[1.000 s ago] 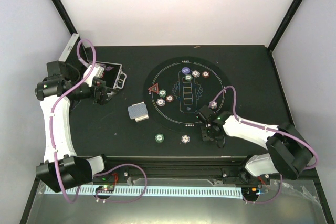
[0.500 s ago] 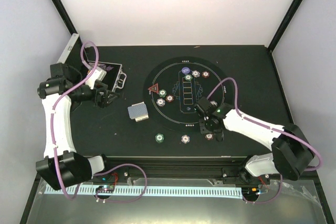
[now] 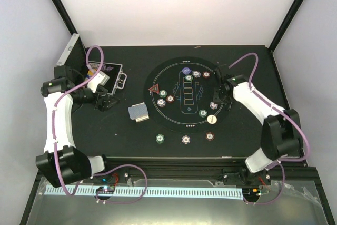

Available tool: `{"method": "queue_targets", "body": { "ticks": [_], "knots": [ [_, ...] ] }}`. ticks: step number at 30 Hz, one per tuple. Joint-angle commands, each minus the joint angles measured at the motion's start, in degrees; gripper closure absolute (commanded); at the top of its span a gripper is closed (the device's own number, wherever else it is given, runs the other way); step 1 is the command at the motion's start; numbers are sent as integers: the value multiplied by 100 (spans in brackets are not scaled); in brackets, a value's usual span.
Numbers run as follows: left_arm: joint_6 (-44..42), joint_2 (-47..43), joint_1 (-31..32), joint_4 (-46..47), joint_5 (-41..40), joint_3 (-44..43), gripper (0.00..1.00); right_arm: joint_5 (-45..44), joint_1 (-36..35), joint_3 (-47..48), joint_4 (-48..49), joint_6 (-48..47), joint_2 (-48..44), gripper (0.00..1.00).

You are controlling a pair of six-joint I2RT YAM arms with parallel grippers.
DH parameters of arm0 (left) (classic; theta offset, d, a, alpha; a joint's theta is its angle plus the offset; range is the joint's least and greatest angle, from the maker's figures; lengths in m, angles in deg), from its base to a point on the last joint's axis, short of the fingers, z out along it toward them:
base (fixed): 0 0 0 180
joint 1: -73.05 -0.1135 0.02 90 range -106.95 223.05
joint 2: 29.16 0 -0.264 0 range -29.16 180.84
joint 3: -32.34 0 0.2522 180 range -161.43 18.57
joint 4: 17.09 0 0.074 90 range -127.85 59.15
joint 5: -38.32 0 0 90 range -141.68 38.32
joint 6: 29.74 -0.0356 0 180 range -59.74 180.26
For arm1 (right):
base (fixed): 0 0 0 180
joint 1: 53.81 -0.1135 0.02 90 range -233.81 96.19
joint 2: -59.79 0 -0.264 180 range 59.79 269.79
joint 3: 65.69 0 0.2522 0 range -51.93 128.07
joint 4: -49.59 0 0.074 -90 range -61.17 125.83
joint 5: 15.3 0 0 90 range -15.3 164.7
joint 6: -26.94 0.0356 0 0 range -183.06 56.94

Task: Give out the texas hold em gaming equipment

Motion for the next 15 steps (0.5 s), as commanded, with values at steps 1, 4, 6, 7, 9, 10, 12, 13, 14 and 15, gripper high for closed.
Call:
{"method": "queue_targets", "body": {
  "ticks": [1, 4, 6, 7, 9, 10, 12, 13, 14, 15],
  "knots": [
    [-254, -5, -33, -157, -101, -41, 1, 105, 412, 56, 258, -275, 508, 81],
    [-419, 1, -37, -133, -166, -2, 1, 193, 555, -161, 503, -233, 675, 81],
    [-737, 36, -33, -224, -190, 61, 1, 236, 573, -306, 644, -221, 773, 81],
    [-891, 57, -26, -269, -250, 110, 1, 251, 574, -376, 702, -208, 817, 81],
    [-1120, 90, -25, -256, -396, 264, 1, 298, 580, -500, 837, -203, 887, 81],
    [-1242, 110, -24, -229, -452, 361, 1, 323, 585, -555, 896, -201, 917, 80],
    [-1480, 139, 3, -209, -601, 553, 1, 391, 604, -628, 1018, -204, 1002, 80],
    [-1603, 140, 29, -210, -652, 619, 1, 408, 613, -638, 1049, -204, 1040, 80],
    [-1712, 129, 55, -178, -689, 690, 1, 413, 618, -650, 1082, -192, 1080, 80],
    [-1788, 98, 93, -123, -733, 756, 1, 436, 626, -660, 1109, -189, 1107, 80]
  ]
}}
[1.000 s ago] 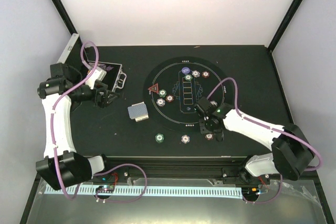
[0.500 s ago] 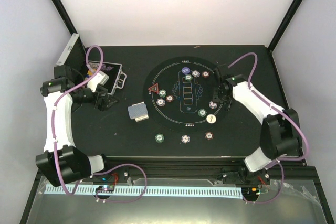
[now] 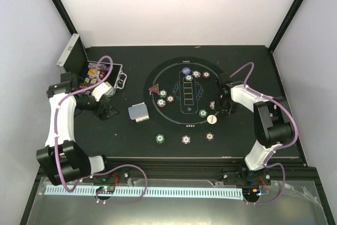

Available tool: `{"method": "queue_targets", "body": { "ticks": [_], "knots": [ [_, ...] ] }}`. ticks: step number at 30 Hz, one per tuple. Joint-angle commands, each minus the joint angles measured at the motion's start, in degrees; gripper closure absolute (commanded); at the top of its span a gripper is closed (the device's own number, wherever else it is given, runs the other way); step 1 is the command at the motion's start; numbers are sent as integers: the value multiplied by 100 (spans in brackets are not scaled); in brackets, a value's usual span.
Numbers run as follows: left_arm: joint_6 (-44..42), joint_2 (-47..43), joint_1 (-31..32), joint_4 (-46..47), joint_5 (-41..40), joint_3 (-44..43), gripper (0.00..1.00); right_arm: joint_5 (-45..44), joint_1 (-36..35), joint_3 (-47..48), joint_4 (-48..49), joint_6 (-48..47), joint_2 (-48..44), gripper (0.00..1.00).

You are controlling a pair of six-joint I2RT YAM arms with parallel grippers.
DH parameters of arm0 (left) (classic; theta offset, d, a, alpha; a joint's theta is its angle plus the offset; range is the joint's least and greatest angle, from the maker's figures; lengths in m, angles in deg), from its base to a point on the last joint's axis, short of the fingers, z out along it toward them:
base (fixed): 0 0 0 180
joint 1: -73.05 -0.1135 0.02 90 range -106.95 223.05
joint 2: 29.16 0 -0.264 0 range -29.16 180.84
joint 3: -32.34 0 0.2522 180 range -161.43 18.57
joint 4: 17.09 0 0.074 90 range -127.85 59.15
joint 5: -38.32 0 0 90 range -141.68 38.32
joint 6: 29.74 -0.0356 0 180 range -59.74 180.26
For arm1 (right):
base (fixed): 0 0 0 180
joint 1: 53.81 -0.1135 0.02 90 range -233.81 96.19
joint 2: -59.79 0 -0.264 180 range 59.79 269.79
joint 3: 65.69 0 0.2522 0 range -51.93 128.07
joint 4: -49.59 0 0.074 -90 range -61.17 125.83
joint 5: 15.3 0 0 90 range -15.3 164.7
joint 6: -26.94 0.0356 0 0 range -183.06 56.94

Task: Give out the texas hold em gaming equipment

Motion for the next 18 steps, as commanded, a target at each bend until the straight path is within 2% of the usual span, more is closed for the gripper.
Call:
{"method": "queue_targets", "body": {
  "ticks": [1, 4, 12, 14, 18],
  "knots": [
    [-835, -27, 134, -26, -287, 271, 1, 130, 52, -49, 389, -44, 121, 79],
    [-793, -99, 398, 238, -492, 427, 1, 135, 77, -98, 474, -15, 171, 75],
    [-428, 412, 1471, 1398, -1582, 770, 1, 214, 90, -269, 548, 55, -158, 31],
    [-457, 487, 1609, 1576, -1707, 818, 1, 184, 87, -288, 474, 64, -493, 26],
    [-546, 657, 1862, 1808, -1864, 846, 1, 260, 79, -359, 367, 86, -1194, 23]
  ]
}}
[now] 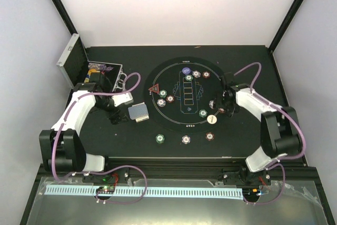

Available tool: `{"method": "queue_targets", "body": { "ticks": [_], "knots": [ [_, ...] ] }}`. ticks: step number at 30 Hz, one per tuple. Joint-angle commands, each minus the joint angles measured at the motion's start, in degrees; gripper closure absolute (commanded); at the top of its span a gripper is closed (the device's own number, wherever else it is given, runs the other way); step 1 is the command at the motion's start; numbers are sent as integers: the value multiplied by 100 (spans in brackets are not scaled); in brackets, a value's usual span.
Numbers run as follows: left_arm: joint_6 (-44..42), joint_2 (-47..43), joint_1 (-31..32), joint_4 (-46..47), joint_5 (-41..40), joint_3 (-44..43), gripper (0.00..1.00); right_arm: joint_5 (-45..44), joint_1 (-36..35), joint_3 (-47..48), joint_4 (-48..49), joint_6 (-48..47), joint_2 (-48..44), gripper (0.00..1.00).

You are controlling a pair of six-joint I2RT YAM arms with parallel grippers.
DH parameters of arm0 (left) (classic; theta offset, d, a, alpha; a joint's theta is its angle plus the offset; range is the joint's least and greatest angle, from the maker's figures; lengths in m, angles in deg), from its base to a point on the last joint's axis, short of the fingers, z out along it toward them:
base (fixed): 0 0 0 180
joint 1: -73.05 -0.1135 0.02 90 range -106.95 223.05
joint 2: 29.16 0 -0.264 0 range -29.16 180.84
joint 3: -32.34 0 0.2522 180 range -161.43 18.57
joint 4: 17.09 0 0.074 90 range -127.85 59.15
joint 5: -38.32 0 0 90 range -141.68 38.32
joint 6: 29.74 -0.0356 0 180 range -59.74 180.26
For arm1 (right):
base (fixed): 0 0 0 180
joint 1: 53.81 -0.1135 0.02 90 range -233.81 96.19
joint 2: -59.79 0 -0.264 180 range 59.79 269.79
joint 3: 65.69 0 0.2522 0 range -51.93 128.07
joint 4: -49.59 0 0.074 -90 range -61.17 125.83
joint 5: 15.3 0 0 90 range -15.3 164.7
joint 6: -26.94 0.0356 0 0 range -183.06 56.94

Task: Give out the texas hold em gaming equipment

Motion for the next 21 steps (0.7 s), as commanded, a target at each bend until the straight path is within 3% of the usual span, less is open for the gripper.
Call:
{"method": "queue_targets", "body": {
  "ticks": [1, 10, 21],
  "knots": [
    [-117, 148, 262, 544, -376, -2, 1, 82, -24, -41, -55, 41, -893, 23],
    [-121, 501, 930, 1177, -1057, 221, 1, -11, -1133, -363, -127, 388, -1757, 24],
    [-50, 1189, 1206, 1422, -1673, 66, 1, -19, -2075, -570, -194, 779, -2193, 24]
  ]
}}
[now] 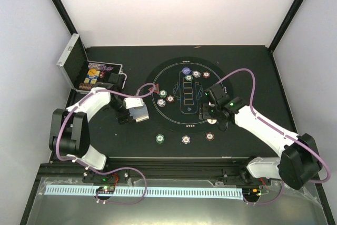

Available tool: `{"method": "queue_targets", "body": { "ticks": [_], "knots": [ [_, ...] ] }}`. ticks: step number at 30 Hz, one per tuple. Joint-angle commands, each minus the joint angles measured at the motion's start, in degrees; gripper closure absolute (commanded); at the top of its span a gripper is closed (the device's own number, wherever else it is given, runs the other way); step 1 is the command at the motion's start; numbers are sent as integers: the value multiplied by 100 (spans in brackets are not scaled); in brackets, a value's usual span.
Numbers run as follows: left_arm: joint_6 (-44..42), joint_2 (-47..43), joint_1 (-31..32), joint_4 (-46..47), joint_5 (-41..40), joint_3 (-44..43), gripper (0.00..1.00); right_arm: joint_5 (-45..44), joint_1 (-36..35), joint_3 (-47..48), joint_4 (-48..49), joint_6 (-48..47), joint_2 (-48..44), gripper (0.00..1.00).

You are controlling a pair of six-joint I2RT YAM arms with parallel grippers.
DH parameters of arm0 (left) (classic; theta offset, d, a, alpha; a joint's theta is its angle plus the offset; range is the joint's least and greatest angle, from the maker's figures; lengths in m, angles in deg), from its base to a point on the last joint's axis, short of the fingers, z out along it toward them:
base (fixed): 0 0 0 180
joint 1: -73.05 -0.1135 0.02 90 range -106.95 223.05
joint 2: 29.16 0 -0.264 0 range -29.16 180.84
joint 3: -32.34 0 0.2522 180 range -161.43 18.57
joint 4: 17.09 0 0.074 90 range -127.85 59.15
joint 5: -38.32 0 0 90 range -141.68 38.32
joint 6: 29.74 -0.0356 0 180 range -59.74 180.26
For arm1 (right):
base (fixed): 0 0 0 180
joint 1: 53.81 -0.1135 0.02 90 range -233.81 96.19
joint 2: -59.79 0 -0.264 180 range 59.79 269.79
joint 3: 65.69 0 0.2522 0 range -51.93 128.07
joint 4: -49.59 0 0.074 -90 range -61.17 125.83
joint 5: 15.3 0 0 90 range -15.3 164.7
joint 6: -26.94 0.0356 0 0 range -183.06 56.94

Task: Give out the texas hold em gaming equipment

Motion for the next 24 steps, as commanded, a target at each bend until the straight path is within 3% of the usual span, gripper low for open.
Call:
{"method": "queue_targets", "body": {
  "ticks": [1, 24],
  "knots": [
    [-12, 134, 171, 293, -337, -110, 1, -56, -179, -21, -58, 204, -185, 24],
    [93, 508, 406, 769, -597, 28, 1, -28, -267, 88, -302, 152, -251, 25]
  ]
}}
